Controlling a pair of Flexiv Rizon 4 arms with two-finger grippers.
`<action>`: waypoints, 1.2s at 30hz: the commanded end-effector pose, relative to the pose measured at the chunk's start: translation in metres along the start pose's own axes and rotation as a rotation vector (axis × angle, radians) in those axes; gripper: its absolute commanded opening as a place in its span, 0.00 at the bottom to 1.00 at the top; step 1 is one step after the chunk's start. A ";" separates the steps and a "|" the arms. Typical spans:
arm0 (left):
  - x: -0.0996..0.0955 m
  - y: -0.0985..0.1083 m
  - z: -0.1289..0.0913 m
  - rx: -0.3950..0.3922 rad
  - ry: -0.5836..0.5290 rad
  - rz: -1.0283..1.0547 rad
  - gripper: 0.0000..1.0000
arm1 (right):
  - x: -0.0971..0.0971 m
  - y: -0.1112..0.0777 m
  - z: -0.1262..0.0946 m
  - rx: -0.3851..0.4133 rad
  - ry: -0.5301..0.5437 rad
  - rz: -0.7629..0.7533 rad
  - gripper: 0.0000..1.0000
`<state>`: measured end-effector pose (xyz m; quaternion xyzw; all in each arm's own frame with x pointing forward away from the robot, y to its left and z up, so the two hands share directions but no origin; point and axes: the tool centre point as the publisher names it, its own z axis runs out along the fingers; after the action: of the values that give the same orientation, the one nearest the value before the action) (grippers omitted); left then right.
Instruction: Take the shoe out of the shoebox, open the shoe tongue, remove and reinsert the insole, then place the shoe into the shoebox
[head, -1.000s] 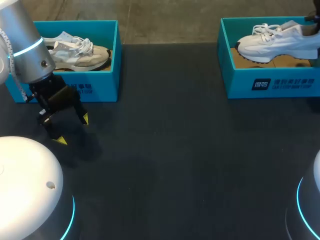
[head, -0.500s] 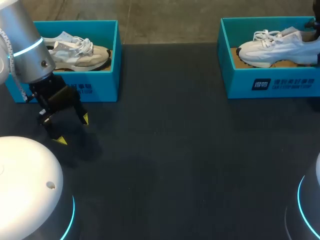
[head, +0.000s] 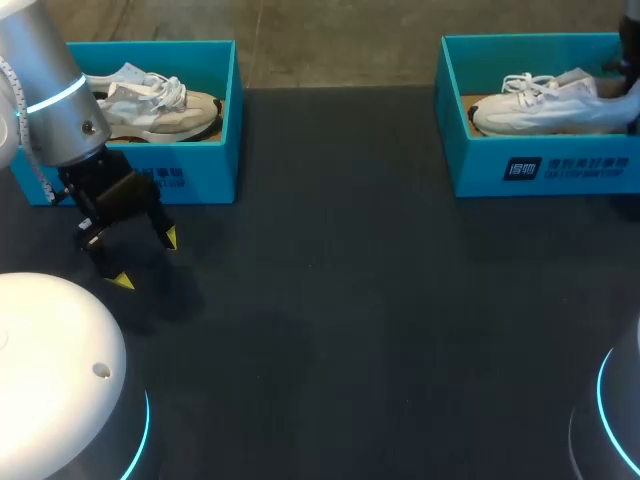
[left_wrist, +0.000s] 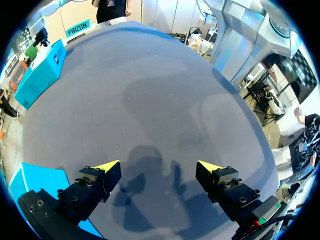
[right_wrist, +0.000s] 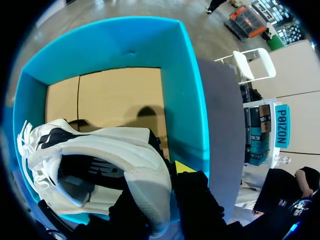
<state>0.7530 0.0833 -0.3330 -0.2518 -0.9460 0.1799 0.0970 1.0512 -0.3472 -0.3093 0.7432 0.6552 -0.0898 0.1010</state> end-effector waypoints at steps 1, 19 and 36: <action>0.001 0.000 0.000 -0.002 0.000 0.000 1.00 | -0.003 -0.010 0.000 -0.007 0.006 0.006 0.00; 0.001 0.000 0.000 -0.002 0.000 0.000 1.00 | 0.007 -0.023 0.027 0.014 0.014 -0.012 0.00; 0.001 0.000 0.000 -0.002 0.000 0.000 1.00 | 0.012 -0.035 0.056 0.019 0.027 -0.015 0.00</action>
<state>0.7530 0.0833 -0.3330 -0.2518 -0.9460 0.1799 0.0970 1.0198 -0.3456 -0.3629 0.7400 0.6611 -0.0910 0.0837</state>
